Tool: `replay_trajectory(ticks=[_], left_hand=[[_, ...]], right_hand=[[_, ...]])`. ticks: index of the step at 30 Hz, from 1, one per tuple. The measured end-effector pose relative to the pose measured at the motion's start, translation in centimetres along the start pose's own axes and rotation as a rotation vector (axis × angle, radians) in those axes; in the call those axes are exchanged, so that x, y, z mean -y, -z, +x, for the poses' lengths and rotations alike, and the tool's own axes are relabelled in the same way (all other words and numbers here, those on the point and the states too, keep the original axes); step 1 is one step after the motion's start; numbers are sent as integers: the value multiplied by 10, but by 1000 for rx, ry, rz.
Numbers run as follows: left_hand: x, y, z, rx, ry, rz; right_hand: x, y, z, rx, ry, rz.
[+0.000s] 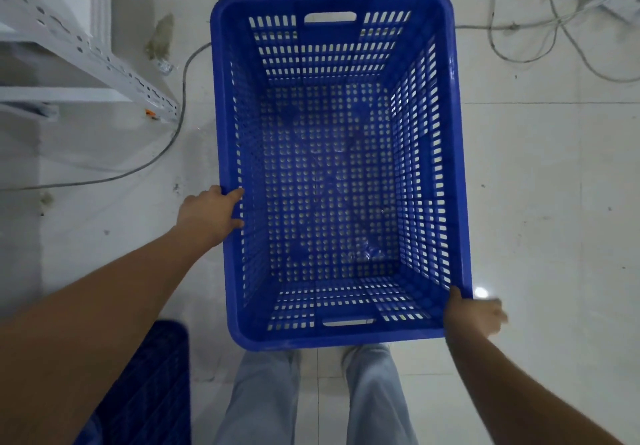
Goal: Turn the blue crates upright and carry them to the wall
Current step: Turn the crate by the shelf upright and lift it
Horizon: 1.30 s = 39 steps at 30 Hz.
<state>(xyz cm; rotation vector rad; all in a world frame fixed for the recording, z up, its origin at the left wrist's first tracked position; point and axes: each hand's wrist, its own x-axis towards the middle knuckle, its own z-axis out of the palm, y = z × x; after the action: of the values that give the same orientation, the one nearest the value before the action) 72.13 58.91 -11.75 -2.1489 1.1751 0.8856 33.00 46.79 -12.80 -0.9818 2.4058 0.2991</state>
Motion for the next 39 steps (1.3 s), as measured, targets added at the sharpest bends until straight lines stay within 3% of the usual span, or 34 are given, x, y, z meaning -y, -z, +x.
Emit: replay_trajectory(ticks=[2, 5, 6, 9, 13, 27, 39], left_hand=[[5, 1, 0, 22, -16, -101], [5, -2, -3, 35, -32, -251], [3, -4, -4, 32, -36, -278], [1, -9, -5, 17, -33, -322], [-1, -11, -4, -13, -6, -342], [-48, -59, -52, 1, 0, -207], [-85, -82, -82, 126, -65, -57]], right_hand=[[-28, -14, -26, 65, -325, 114], [-42, -46, -75, 450, -482, 572], [-39, -55, -87, 501, -530, 703], [-25, -70, -104, 530, -657, 908], [-21, -67, -99, 546, -713, 935], [-3, -28, -11, 434, -429, 814], [29, -7, 29, 362, -343, 722]])
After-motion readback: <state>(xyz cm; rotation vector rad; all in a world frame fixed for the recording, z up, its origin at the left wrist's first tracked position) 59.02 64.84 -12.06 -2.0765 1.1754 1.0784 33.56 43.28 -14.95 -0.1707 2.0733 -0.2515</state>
